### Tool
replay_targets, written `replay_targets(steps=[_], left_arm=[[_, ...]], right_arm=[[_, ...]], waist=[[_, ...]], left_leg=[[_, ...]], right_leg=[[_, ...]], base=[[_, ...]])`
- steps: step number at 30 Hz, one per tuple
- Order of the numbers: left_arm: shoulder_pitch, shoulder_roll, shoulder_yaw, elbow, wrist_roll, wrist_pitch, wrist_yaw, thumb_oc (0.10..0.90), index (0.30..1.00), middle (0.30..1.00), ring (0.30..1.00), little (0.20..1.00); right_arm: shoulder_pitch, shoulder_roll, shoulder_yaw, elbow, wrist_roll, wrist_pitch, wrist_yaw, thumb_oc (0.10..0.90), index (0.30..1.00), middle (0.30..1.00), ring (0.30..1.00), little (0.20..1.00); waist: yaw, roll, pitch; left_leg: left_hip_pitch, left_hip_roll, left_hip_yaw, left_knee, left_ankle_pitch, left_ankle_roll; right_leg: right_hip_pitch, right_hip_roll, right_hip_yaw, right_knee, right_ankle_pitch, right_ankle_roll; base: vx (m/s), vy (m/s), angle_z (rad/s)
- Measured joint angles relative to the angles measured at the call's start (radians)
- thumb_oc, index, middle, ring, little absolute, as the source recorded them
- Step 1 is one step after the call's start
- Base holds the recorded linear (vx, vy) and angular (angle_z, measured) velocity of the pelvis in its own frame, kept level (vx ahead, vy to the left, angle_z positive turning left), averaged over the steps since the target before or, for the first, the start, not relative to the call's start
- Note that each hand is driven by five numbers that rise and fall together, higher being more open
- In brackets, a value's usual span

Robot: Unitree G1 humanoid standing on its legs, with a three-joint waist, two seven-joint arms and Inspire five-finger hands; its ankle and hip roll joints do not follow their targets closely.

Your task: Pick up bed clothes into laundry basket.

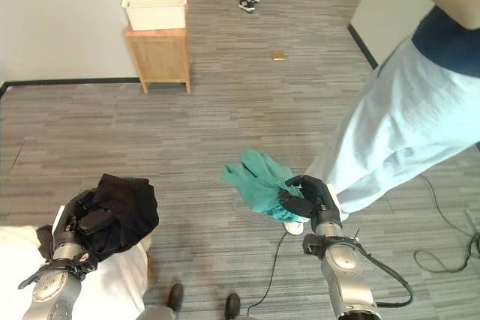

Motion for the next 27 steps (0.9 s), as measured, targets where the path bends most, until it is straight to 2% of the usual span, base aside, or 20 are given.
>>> replay_targets(steps=[2, 5, 6, 7, 10, 16, 22, 27], left_arm=[[-0.018, 0.000, 0.006, 0.000, 0.001, -0.001, 0.008, 0.400, 0.300, 0.300, 0.300, 0.300], [-0.017, -0.001, 0.009, 0.003, 0.002, -0.001, 0.017, 0.400, 0.300, 0.300, 0.300, 0.300], [0.011, -0.003, 0.009, 0.003, 0.002, 0.000, 0.016, 0.400, 0.300, 0.300, 0.300, 0.300], [0.001, 0.000, 0.003, 0.016, 0.009, -0.001, 0.015, 0.400, 0.300, 0.300, 0.300, 0.300], [-0.065, 0.017, -0.041, 0.139, 0.039, 0.021, 0.009, 0.400, 0.300, 0.300, 0.300, 0.300], [-0.072, 0.044, -0.018, 0.131, 0.038, 0.023, -0.002, 0.400, 0.300, 0.300, 0.300, 0.300], [-0.075, 0.073, 0.098, 0.000, 0.037, 0.015, 0.040, 0.400, 0.300, 0.300, 0.300, 0.300], [-0.055, 0.071, 0.164, -0.039, 0.034, -0.016, 0.059, 0.400, 0.300, 0.300, 0.300, 0.300]], right_arm=[[0.012, 0.022, 0.004, 0.004, 0.003, 0.003, 0.002, 0.400, 0.300, 0.300, 0.300, 0.300], [0.024, 0.032, 0.032, 0.008, 0.021, 0.018, 0.016, 0.400, 0.300, 0.300, 0.300, 0.300], [0.021, 0.036, 0.031, 0.004, 0.031, 0.019, 0.028, 0.400, 0.300, 0.300, 0.300, 0.300], [0.014, 0.035, 0.035, 0.019, 0.062, 0.018, 0.026, 0.400, 0.300, 0.300, 0.300, 0.300], [-0.035, 0.034, 0.068, 0.144, 0.138, 0.052, 0.015, 0.400, 0.300, 0.300, 0.300, 0.300], [-0.081, 0.019, 0.094, 0.140, 0.149, 0.058, 0.017, 0.400, 0.300, 0.300, 0.300, 0.300], [-0.173, -0.048, 0.116, 0.040, 0.149, 0.061, 0.008, 0.400, 0.300, 0.300, 0.300, 0.300], [-0.278, -0.046, 0.181, -0.054, 0.149, 0.052, 0.023, 0.400, 0.300, 0.300, 0.300, 0.300]], waist=[[0.002, 0.001, 0.000], [0.006, 0.006, 0.004], [0.012, 0.014, 0.005], [0.012, 0.016, 0.009], [0.009, 0.022, 0.013], [0.014, 0.037, 0.015], [0.066, 0.039, 0.016], [0.124, 0.043, 0.015]], left_leg=[[0.003, -0.013, -0.001, -0.017, 0.001, 0.004], [0.030, -0.023, 0.002, -0.035, 0.003, 0.006], [0.049, -0.004, 0.002, -0.043, 0.003, 0.006], [0.056, -0.011, 0.001, -0.043, 0.003, 0.006], [0.130, -0.015, -0.008, -0.043, 0.003, 0.006], [0.141, -0.014, -0.031, -0.044, 0.003, 0.005], [0.127, -0.018, -0.095, -0.042, 0.017, -0.005], [0.120, -0.016, -0.109, -0.037, 0.019, -0.008]], right_leg=[[0.025, -0.013, 0.005, -0.064, 0.022, 0.024], [0.050, -0.024, 0.005, -0.080, 0.032, 0.029], [0.063, -0.006, 0.005, -0.084, 0.028, 0.034], [0.071, -0.004, 0.001, -0.077, 0.029, 0.033], [0.151, -0.010, -0.013, -0.079, 0.014, 0.049], [0.170, -0.006, -0.030, -0.078, 0.010, 0.047], [0.182, 0.003, -0.089, -0.077, 0.008, 0.036], [0.186, 0.009, -0.106, -0.077, 0.005, 0.034]], base=[[0.06, -0.028, 0.06], [0.04, -0.010, 0.00], [0.00, 0.000, 0.00], [0.00, -0.001, 0.07], [-0.01, 0.005, 0.12], [-0.03, 0.003, 0.11], [-0.03, -0.021, 0.30], [-0.01, -0.007, 0.12]])
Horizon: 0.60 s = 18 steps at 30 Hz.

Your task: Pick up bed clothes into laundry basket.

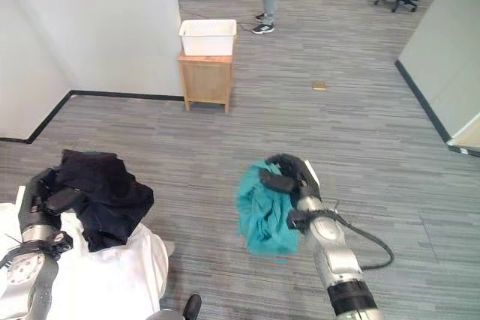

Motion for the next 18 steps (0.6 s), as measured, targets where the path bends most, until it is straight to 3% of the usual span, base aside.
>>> replay_targets(steps=[8, 18], left_arm=[[0.036, -0.078, -0.027, 0.008, -0.078, -0.002, -0.002, 0.400, 0.300, 0.300, 0.300, 0.300], [0.028, -0.074, -0.115, 0.013, -0.076, -0.002, -0.049, 0.400, 0.300, 0.300, 0.300, 0.300]], right_arm=[[0.059, 0.033, -0.024, -0.026, -0.067, -0.001, 0.000, 0.400, 0.300, 0.300, 0.300, 0.300], [0.264, 0.074, -0.107, -0.012, -0.074, 0.003, -0.006, 0.400, 0.300, 0.300, 0.300, 0.300]], waist=[[0.011, -0.018, 0.007], [-0.099, -0.029, 0.012]], left_leg=[[0.001, -0.010, 0.005, -0.001, -0.007, -0.001], [-0.005, -0.007, 0.081, -0.007, -0.014, 0.022]], right_leg=[[-0.002, -0.016, 0.003, 0.000, -0.007, 0.009], [-0.045, -0.024, 0.087, 0.001, 0.006, 0.006]], base=[[0.02, 0.008, -0.01], [0.04, 0.036, -0.24]])
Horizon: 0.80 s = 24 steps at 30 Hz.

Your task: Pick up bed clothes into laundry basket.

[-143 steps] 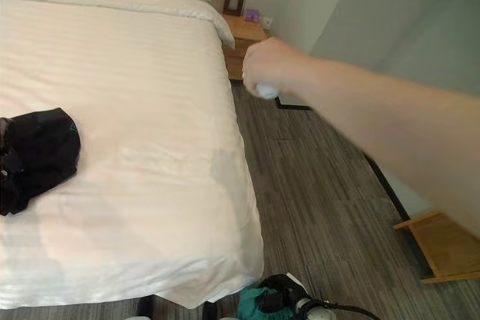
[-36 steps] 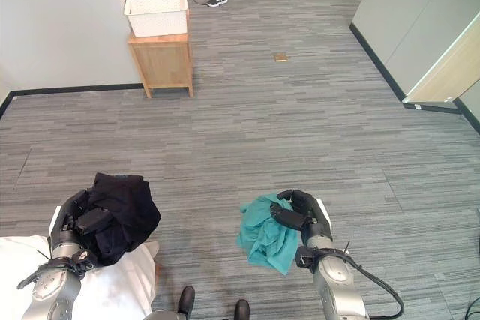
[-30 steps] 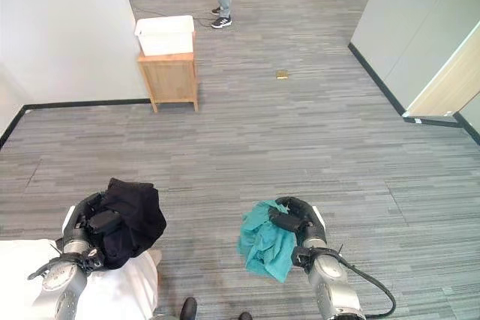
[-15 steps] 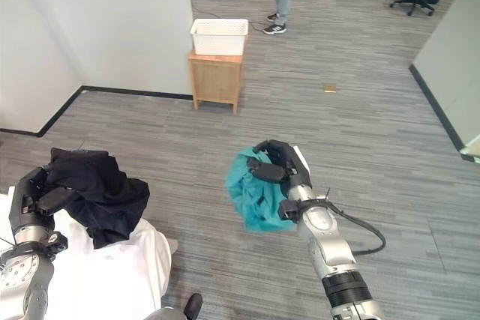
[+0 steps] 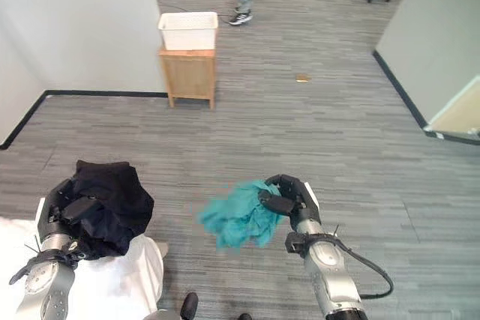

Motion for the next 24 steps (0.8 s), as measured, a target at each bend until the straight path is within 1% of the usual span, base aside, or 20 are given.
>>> replay_targets(steps=[2, 5, 9, 12, 13, 14, 15, 16, 17, 18, 19, 20, 21, 22, 23, 24], left_arm=[[0.000, 0.000, -0.007, 0.004, 0.001, 0.000, -0.004, 0.400, 0.300, 0.300, 0.300, 0.300], [0.000, 0.000, -0.006, 0.008, 0.000, 0.000, -0.001, 0.400, 0.300, 0.300, 0.300, 0.300], [0.001, 0.000, -0.005, 0.008, 0.000, 0.000, 0.002, 0.400, 0.300, 0.300, 0.300, 0.300], [0.000, 0.001, -0.004, 0.024, 0.000, 0.000, 0.003, 0.400, 0.300, 0.300, 0.300, 0.300], [-0.007, 0.002, -0.005, 0.045, 0.000, 0.000, 0.003, 0.400, 0.300, 0.300, 0.300, 0.300], [-0.015, 0.004, -0.006, 0.069, 0.001, 0.000, 0.004, 0.400, 0.300, 0.300, 0.300, 0.300], [-0.015, 0.011, -0.007, 0.087, 0.001, 0.004, 0.004, 0.400, 0.300, 0.300, 0.300, 0.300], [-0.015, 0.015, -0.008, 0.094, 0.001, 0.003, 0.007, 0.400, 0.300, 0.300, 0.300, 0.300], [-0.019, 0.023, -0.009, 0.114, 0.002, 0.004, 0.005, 0.400, 0.300, 0.300, 0.300, 0.300], [-0.015, 0.033, -0.014, 0.121, 0.003, 0.009, 0.006, 0.400, 0.300, 0.300, 0.300, 0.300], [-0.015, 0.034, -0.015, 0.121, 0.003, 0.009, 0.006, 0.400, 0.300, 0.300, 0.300, 0.300], [-0.016, 0.047, -0.010, 0.118, 0.011, 0.010, 0.006, 0.400, 0.300, 0.300, 0.300, 0.300], [-0.019, 0.057, -0.011, 0.116, 0.015, 0.010, 0.004, 0.400, 0.300, 0.300, 0.300, 0.300], [-0.020, 0.060, -0.008, 0.113, 0.019, 0.010, 0.005, 0.400, 0.300, 0.300, 0.300, 0.300], [-0.023, 0.061, -0.004, 0.111, 0.019, 0.009, 0.005, 0.400, 0.300, 0.300, 0.300, 0.300], [-0.033, 0.062, -0.003, 0.113, 0.019, 0.009, 0.005, 0.400, 0.300, 0.300, 0.300, 0.300]], right_arm=[[0.012, 0.000, -0.013, 0.000, 0.000, 0.000, -0.001, 0.400, 0.300, 0.300, 0.300, 0.300], [0.015, -0.001, -0.026, 0.000, 0.003, 0.000, -0.009, 0.400, 0.300, 0.300, 0.300, 0.300], [0.012, -0.001, -0.026, 0.000, 0.003, -0.001, -0.014, 0.400, 0.300, 0.300, 0.300, 0.300], [0.012, 0.000, -0.024, 0.000, 0.001, -0.002, -0.017, 0.400, 0.300, 0.300, 0.300, 0.300], [0.010, 0.000, -0.023, 0.000, -0.001, -0.002, -0.018, 0.400, 0.300, 0.300, 0.300, 0.300], [0.005, 0.001, -0.021, 0.000, -0.004, -0.003, -0.017, 0.400, 0.300, 0.300, 0.300, 0.300], [0.005, 0.005, -0.015, 0.000, -0.010, -0.003, -0.015, 0.400, 0.300, 0.300, 0.300, 0.300], [-0.004, 0.004, -0.010, 0.001, -0.015, -0.003, -0.014, 0.400, 0.300, 0.300, 0.300, 0.300], [-0.009, 0.012, -0.005, 0.002, -0.017, -0.005, -0.015, 0.400, 0.300, 0.300, 0.300, 0.300], [-0.003, 0.016, 0.001, -0.004, -0.018, -0.005, 0.000, 0.400, 0.300, 0.300, 0.300, 0.300], [-0.001, 0.016, 0.001, -0.004, -0.018, -0.005, 0.002, 0.400, 0.300, 0.300, 0.300, 0.300], [0.005, 0.017, 0.006, -0.007, -0.018, -0.005, 0.011, 0.400, 0.300, 0.300, 0.300, 0.300], [0.015, 0.018, 0.008, -0.007, -0.018, -0.004, 0.011, 0.400, 0.300, 0.300, 0.300, 0.300], [0.022, 0.019, 0.009, -0.007, -0.017, -0.004, 0.016, 0.400, 0.300, 0.300, 0.300, 0.300], [0.024, 0.019, 0.008, -0.009, -0.017, -0.005, 0.021, 0.400, 0.300, 0.300, 0.300, 0.300], [0.033, 0.019, 0.007, -0.010, -0.016, -0.005, 0.022, 0.400, 0.300, 0.300, 0.300, 0.300]], waist=[[-0.020, 0.000, 0.000], [-0.029, -0.002, -0.001], [-0.027, -0.003, -0.002], [-0.014, -0.004, -0.002], [-0.018, -0.001, -0.001], [-0.021, 0.011, 0.004], [-0.027, 0.015, 0.006], [-0.031, 0.015, 0.018], [-0.047, 0.013, 0.036], [-0.056, 0.014, 0.052], [-0.059, 0.015, 0.053], [-0.074, 0.002, 0.059], [-0.087, 0.004, 0.063], [-0.097, 0.004, 0.064], [-0.098, 0.003, 0.065], [-0.104, 0.003, 0.067]], left_leg=[[-0.002, 0.004, 0.016, 0.000, -0.005, 0.002], [-0.004, 0.010, 0.047, 0.000, -0.010, 0.001], [-0.017, 0.017, 0.065, 0.000, -0.012, 0.002], [-0.020, 0.020, 0.091, 0.000, -0.024, 0.006], [-0.027, 0.027, 0.093, 0.006, -0.026, 0.010], [-0.041, 0.034, 0.097, 0.022, -0.038, 0.023], [-0.044, 0.047, 0.103, 0.030, -0.042, 0.024], [-0.039, 0.050, 0.112, 0.038, -0.056, 0.040], [-0.031, 0.046, 0.107, 0.057, -0.084, 0.057], [-0.018, 0.042, 0.104, 0.066, -0.091, 0.062], [-0.019, 0.040, 0.104, 0.067, -0.096, 0.061], [-0.020, 0.029, 0.098, 0.077, -0.102, 0.073], [-0.022, 0.027, 0.088, 0.086, -0.111, 0.075], [-0.032, 0.035, 0.078, 0.098, -0.122, 0.076], [-0.041, 0.038, 0.069, 0.109, -0.127, 0.078], [-0.057, 0.039, 0.048, 0.123, -0.138, 0.067]], right_leg=[[-0.009, 0.003, 0.018, 0.000, 0.004, -0.004], [-0.027, 0.011, 0.049, 0.000, 0.011, -0.006], [-0.046, 0.018, 0.065, 0.000, 0.017, -0.009], [-0.064, 0.016, 0.080, 0.007, 0.020, -0.009], [-0.091, 0.017, 0.079, 0.051, 0.008, 0.004], [-0.155, 0.025, 0.075, 0.164, -0.012, 0.034], [-0.206, 0.025, 0.071, 0.263, -0.030, 0.060], [-0.258, 0.023, 0.066, 0.373, -0.049, 0.081], [-0.328, 0.009, 0.041, 0.523, -0.040, 0.088], [-0.419, -0.030, -0.012, 0.675, -0.056, 0.111], [-0.424, -0.034, -0.017, 0.684, -0.061, 0.109], [-0.480, -0.076, -0.043, 0.681, -0.091, 0.102], [-0.509, -0.094, -0.051, 0.633, -0.089, 0.099], [-0.522, -0.099, -0.055, 0.563, -0.088, 0.099], [-0.524, -0.101, -0.056, 0.501, -0.085, 0.102], [-0.524, -0.108, -0.056, 0.411, -0.082, 0.107]], base=[[0.05, 0.064, -0.31], [0.06, 0.076, -0.31], [0.04, 0.092, -0.15], [0.03, 0.107, -0.24], [-0.03, 0.198, -0.22], [0.01, 0.189, -0.22], [0.09, 0.186, -0.31], [0.19, 0.119, -0.24], [0.46, 0.046, -0.23], [0.41, -0.010, -0.10], [0.47, -0.066, -0.01], [0.36, -0.086, 0.16], [0.55, -0.159, 0.26], [0.40, -0.126, 0.31], [0.43, -0.153, 0.39], [0.43, -0.150, 0.52]])
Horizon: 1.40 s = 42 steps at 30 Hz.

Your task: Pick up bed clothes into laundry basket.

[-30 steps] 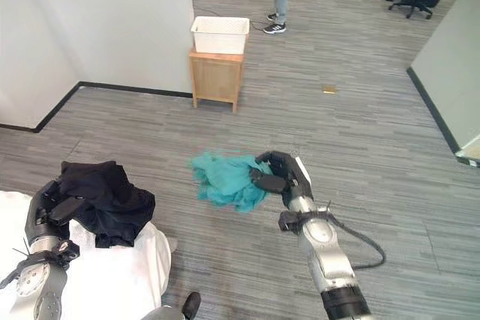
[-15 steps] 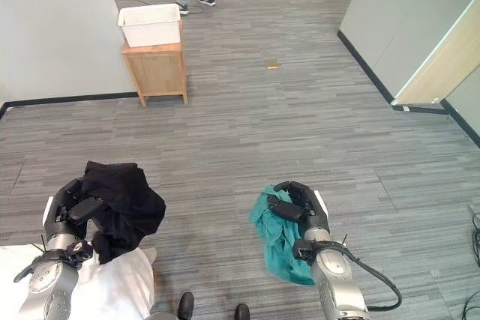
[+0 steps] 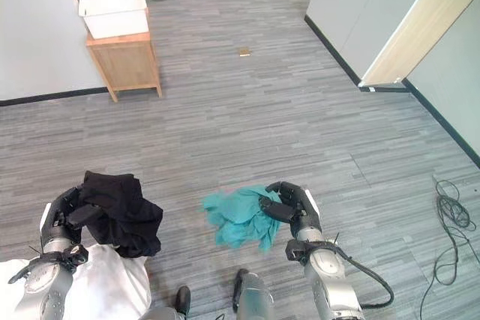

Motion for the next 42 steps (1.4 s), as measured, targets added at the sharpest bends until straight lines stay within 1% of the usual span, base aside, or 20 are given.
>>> replay_targets(steps=[3, 7, 8, 9, 11, 12, 13, 16, 19, 22, 25, 26, 27, 29, 31, 34, 37, 39, 40, 42], left_arm=[[-0.018, -0.001, 0.001, 0.019, 0.000, 0.000, -0.001, 0.400, 0.300, 0.300, 0.300, 0.300], [-0.005, 0.023, -0.001, 0.033, 0.002, 0.001, -0.012, 0.400, 0.300, 0.300, 0.300, 0.300], [-0.008, 0.024, 0.002, 0.035, 0.003, 0.002, -0.013, 0.400, 0.300, 0.300, 0.300, 0.300], [-0.003, 0.025, -0.005, 0.033, 0.004, 0.006, -0.034, 0.400, 0.300, 0.300, 0.300, 0.300], [-0.002, 0.016, -0.016, 0.034, 0.002, 0.020, -0.047, 0.400, 0.300, 0.300, 0.300, 0.300], [-0.001, 0.003, -0.033, 0.034, -0.004, 0.022, -0.045, 0.400, 0.300, 0.300, 0.300, 0.300], [-0.005, -0.001, -0.041, 0.034, -0.025, 0.022, -0.047, 0.400, 0.300, 0.300, 0.300, 0.300], [-0.019, -0.022, -0.032, 0.026, -0.089, 0.020, -0.051, 0.400, 0.300, 0.300, 0.300, 0.300], [-0.013, -0.095, 0.036, -0.069, -0.155, -0.030, -0.035, 0.400, 0.300, 0.300, 0.300, 0.300], [-0.006, -0.104, 0.169, -0.088, -0.143, -0.072, 0.020, 0.400, 0.300, 0.300, 0.300, 0.300], [0.009, -0.113, 0.305, -0.092, -0.133, -0.112, 0.083, 0.400, 0.300, 0.300, 0.300, 0.300], [0.011, -0.094, 0.347, -0.086, -0.125, -0.120, 0.097, 0.400, 0.300, 0.300, 0.300, 0.300], [0.031, -0.088, 0.373, -0.086, -0.106, -0.120, 0.117, 0.400, 0.300, 0.300, 0.300, 0.300], [0.043, -0.091, 0.383, -0.090, -0.059, -0.117, 0.131, 0.400, 0.300, 0.300, 0.300, 0.300], [0.017, -0.079, 0.351, -0.091, -0.055, -0.116, 0.147, 0.400, 0.300, 0.300, 0.300, 0.300], [-0.016, -0.072, 0.306, -0.122, -0.055, -0.114, 0.146, 0.400, 0.300, 0.300, 0.300, 0.300], [-0.034, -0.054, 0.271, -0.125, -0.058, -0.115, 0.123, 0.400, 0.300, 0.300, 0.300, 0.300], [-0.036, -0.052, 0.250, -0.121, -0.062, -0.113, 0.123, 0.400, 0.300, 0.300, 0.300, 0.300], [-0.049, -0.048, 0.234, -0.113, -0.063, -0.113, 0.116, 0.400, 0.300, 0.300, 0.300, 0.300], [-0.068, -0.051, 0.224, -0.100, -0.062, -0.111, 0.109, 0.400, 0.300, 0.300, 0.300, 0.300]], right_arm=[[0.018, 0.020, -0.001, 0.009, 0.000, 0.001, 0.002, 0.400, 0.300, 0.300, 0.300, 0.300], [0.036, 0.026, 0.009, 0.029, 0.001, 0.007, 0.005, 0.400, 0.300, 0.300, 0.300, 0.300], [0.013, 0.020, 0.010, 0.060, 0.001, 0.006, 0.004, 0.400, 0.300, 0.300, 0.300, 0.300], [-0.003, 0.019, -0.002, 0.090, 0.003, 0.002, 0.000, 0.400, 0.300, 0.300, 0.300, 0.300], [-0.016, 0.017, -0.018, 0.095, 0.014, 0.006, -0.001, 0.400, 0.300, 0.300, 0.300, 0.300], [-0.019, 0.018, -0.032, 0.098, 0.030, -0.001, -0.014, 0.400, 0.300, 0.300, 0.300, 0.300], [-0.026, 0.011, -0.029, 0.098, 0.040, -0.002, -0.027, 0.400, 0.300, 0.300, 0.300, 0.300], [-0.051, 0.013, -0.031, 0.088, 0.062, -0.015, -0.059, 0.400, 0.300, 0.300, 0.300, 0.300], [-0.062, 0.008, -0.049, 0.077, 0.084, -0.031, -0.071, 0.400, 0.300, 0.300, 0.300, 0.300], [-0.082, -0.004, -0.011, 0.070, 0.084, -0.037, -0.062, 0.400, 0.300, 0.300, 0.300, 0.300], [-0.071, -0.019, 0.011, 0.047, 0.075, -0.037, -0.061, 0.400, 0.300, 0.300, 0.300, 0.300], [-0.078, -0.013, 0.013, 0.044, 0.068, -0.031, -0.060, 0.400, 0.300, 0.300, 0.300, 0.300], [-0.077, -0.008, 0.022, 0.043, 0.059, -0.030, -0.058, 0.400, 0.300, 0.300, 0.300, 0.300], [-0.088, -0.008, 0.021, 0.048, 0.040, -0.031, -0.050, 0.400, 0.300, 0.300, 0.300, 0.300], [-0.096, 0.008, 0.016, 0.037, 0.037, -0.032, -0.034, 0.400, 0.300, 0.300, 0.300, 0.300], [-0.110, 0.020, 0.030, 0.028, 0.013, -0.025, -0.013, 0.400, 0.300, 0.300, 0.300, 0.300], [-0.073, 0.024, 0.028, -0.001, 0.015, -0.027, 0.003, 0.400, 0.300, 0.300, 0.300, 0.300], [-0.042, 0.026, 0.013, 0.005, 0.017, -0.028, 0.003, 0.400, 0.300, 0.300, 0.300, 0.300], [-0.014, 0.025, 0.002, 0.010, 0.017, -0.025, 0.001, 0.400, 0.300, 0.300, 0.300, 0.300], [0.010, 0.023, -0.018, 0.014, 0.016, -0.024, 0.002, 0.400, 0.300, 0.300, 0.300, 0.300]], waist=[[-0.022, -0.012, 0.003], [-0.025, -0.039, -0.017], [-0.030, -0.030, -0.018], [-0.025, -0.018, -0.024], [-0.004, -0.032, -0.024], [0.029, -0.064, -0.022], [0.049, -0.089, -0.013], [0.098, -0.134, 0.001], [0.173, -0.112, 0.010], [0.248, -0.075, -0.011], [0.272, -0.051, -0.068], [0.280, -0.066, -0.069], [0.288, -0.097, -0.089], [0.315, -0.107, -0.094], [0.272, -0.097, -0.074], [0.244, -0.068, -0.043], [0.178, -0.054, -0.026], [0.149, -0.038, -0.017], [0.130, -0.043, -0.020], [0.093, -0.039, -0.017]], left_leg=[[-0.021, 0.018, -0.061, 0.036, -0.046, -0.037], [0.069, 0.118, -0.103, -0.035, -0.096, -0.116], [0.039, 0.162, -0.100, 0.070, -0.135, -0.163], [-0.040, 0.214, -0.095, 0.326, -0.201, -0.206], [-0.128, 0.226, -0.092, 0.574, -0.129, -0.169], [-0.219, 0.199, -0.124, 0.782, 0.086, -0.149], [-0.258, 0.168, -0.143, 0.879, 0.234, -0.148], [-0.351, 0.073, -0.105, 1.051, 0.139, -0.134], [-0.461, -0.003, -0.018, 0.810, 0.013, -0.100], [-0.429, -0.031, 0.106, 0.305, 0.040, -0.109], [-0.377, -0.051, 0.289, 0.145, 0.020, -0.066], [-0.354, -0.063, 0.300, 0.168, 0.094, 0.035], [-0.334, -0.091, 0.317, 0.164, 0.096, 0.044], [-0.268, -0.115, 0.321, 0.154, 0.100, 0.083], [-0.173, -0.170, 0.202, 0.123, 0.075, 0.130], [-0.048, -0.152, 0.140, 0.051, 0.068, 0.111], [0.051, -0.152, -0.006, 0.012, -0.034, 0.029], [0.105, -0.145, -0.075, 0.014, -0.028, 0.046], [0.128, -0.150, -0.144, 0.012, -0.055, 0.012], [0.164, -0.143, -0.225, 0.022, -0.076, 0.023]], right_leg=[[0.009, -0.039, -0.013, -0.208, 0.010, -0.002], [0.099, -0.032, -0.092, -0.198, 0.013, 0.003], [0.100, 0.011, -0.102, -0.167, 0.074, -0.032], [0.093, 0.068, -0.130, -0.084, 0.065, -0.122], [0.119, 0.104, -0.137, -0.051, 0.026, -0.192], [0.162, 0.128, -0.121, -0.048, 0.006, -0.256], [0.197, 0.135, -0.106, -0.057, 0.001, -0.256], [0.307, 0.159, -0.071, -0.122, -0.001, -0.285], [0.474, 0.219, -0.029, -0.262, -0.044, -0.258], [0.598, 0.249, -0.033, -0.333, -0.093, -0.248], [0.712, 0.269, -0.006, -0.365, -0.159, -0.204], [0.731, 0.250, 0.006, -0.319, -0.203, -0.201], [0.710, 0.210, 0.009, -0.234, -0.225, -0.173], [0.580, 0.134, 0.032, 0.196, -0.236, -0.010], [0.439, 0.095, 0.021, 0.570, -0.153, 0.003], [0.273, 0.088, 0.016, 0.654, -0.152, -0.017], [0.139, 0.014, -0.047, 0.437, -0.156, -0.053], [0.141, 0.008, -0.027, 0.195, -0.138, -0.061], [0.140, -0.004, 0.015, -0.018, -0.092, -0.044], [0.147, 0.003, 0.092, -0.267, 0.037, -0.029]], base=[[0.87, -0.305, 0.59], [0.70, -0.283, 0.52], [0.74, -0.464, 0.31], [0.87, -0.621, 0.17], [0.72, -0.579, -0.29], [0.58, -0.376, -0.65], [0.64, -0.243, -0.80], [0.73, -0.051, -0.61], [0.85, 0.072, -0.39], [1.02, 0.088, -0.52], [0.58, 0.071, -0.24], [0.68, 0.202, 0.09], [0.60, 0.227, 0.01], [0.57, 0.218, 0.00], [0.55, 0.149, 0.89], [0.70, -0.039, 0.91], [0.76, -0.256, 1.28], [0.81, -0.383, 1.30], [0.80, -0.337, 1.68], [0.45, -0.209, 1.51]])
